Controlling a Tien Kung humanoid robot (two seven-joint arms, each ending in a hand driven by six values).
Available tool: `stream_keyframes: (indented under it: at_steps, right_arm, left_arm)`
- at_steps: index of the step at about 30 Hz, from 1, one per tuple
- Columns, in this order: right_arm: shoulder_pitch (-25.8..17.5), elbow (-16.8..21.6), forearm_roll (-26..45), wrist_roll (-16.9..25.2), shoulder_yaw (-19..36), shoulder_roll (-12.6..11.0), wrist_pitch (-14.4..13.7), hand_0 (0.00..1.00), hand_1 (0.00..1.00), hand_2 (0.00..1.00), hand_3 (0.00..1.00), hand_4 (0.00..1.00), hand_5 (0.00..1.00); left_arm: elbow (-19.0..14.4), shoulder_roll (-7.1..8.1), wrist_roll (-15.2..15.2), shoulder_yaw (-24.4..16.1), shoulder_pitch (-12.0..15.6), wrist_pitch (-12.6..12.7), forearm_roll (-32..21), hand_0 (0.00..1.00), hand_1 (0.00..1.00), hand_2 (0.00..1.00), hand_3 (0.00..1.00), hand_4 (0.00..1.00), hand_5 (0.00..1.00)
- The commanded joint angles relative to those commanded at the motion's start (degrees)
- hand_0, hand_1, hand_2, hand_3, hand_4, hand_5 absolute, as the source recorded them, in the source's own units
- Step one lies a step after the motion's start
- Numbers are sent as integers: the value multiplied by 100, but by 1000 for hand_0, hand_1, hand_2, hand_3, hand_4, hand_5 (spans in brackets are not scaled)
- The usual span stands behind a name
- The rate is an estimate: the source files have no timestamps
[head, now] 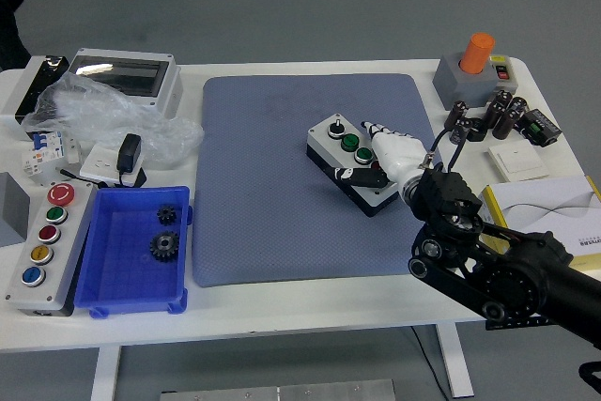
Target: Pick up the button,place it on the desk,press the button,press the button
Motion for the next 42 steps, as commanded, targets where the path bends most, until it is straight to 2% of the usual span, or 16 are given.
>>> stream_keyframes:
  at_steps: [4,5,10,11,16,17,21,22,28,29,34,35,39,42]
  right_arm:
    - [1,4,-10,0,-46,1,-21,877,917,998,998,998,826]
    - [2,6,-14,0,-64,1,-29,772,848,911,998,998,724]
    - [2,14,-41,0,-169,3,-52,772,848,911,998,998,724]
    - [0,12,-36,0,-192,4,-56,627,713,760,998,998,573]
    - [-12,24,-64,0,-245,12,-107,627,713,760,998,998,573]
    - [-12,26,-72,0,-249,12,-115,408,578,621,833,861,360]
    - [-3,31,-102,0,-263,10,-143,408,578,621,833,861,360]
    - [-1,31,-114,0,-264,8,-158,313,473,499,684,746,286]
    - [7,43,-156,0,-262,1,-227,313,473,499,684,746,286]
    - [11,49,-167,0,-260,-4,-247,293,453,447,619,696,266]
    - [36,80,-192,0,-273,-38,-334,293,453,447,619,696,266]
    - [50,98,-188,0,-291,-57,-365,284,451,419,561,671,236]
    - [137,221,-130,105,-416,-192,-515,284,451,419,561,671,236]
    - [259,412,-72,433,-574,-374,-638,281,451,406,541,673,212]
  left_arm:
    - [1,3,0,4,-1,0,-2,663,690,612,642,651,340]
    - [1,4,1,3,-1,0,0,663,690,611,641,649,341]
    - [1,0,1,5,2,-2,-3,663,690,611,641,649,341]
    - [1,-2,1,4,4,-3,-3,663,690,611,640,646,338]
    - [2,-1,3,-1,18,-5,-10,663,690,611,640,646,338]
    - [2,0,3,-4,19,-4,-8,663,690,610,639,642,335]
    - [-1,2,0,-21,15,-2,5,663,690,610,639,642,335]
    - [-1,1,0,-24,14,-2,6,663,690,611,638,637,331]
    - [-3,-6,-3,-43,14,1,20,663,690,611,638,637,331]
    - [-2,-7,-4,-44,14,1,21,663,690,611,637,636,333]
    - [-3,-9,-7,-54,14,3,26,663,690,611,637,636,333]
    - [-2,-10,-8,-56,14,4,27,663,690,612,637,635,334]
    - [-1,-15,-11,-58,15,6,26,663,690,612,637,635,334]
    - [2,-18,-12,-59,12,7,25,664,690,612,637,633,335]
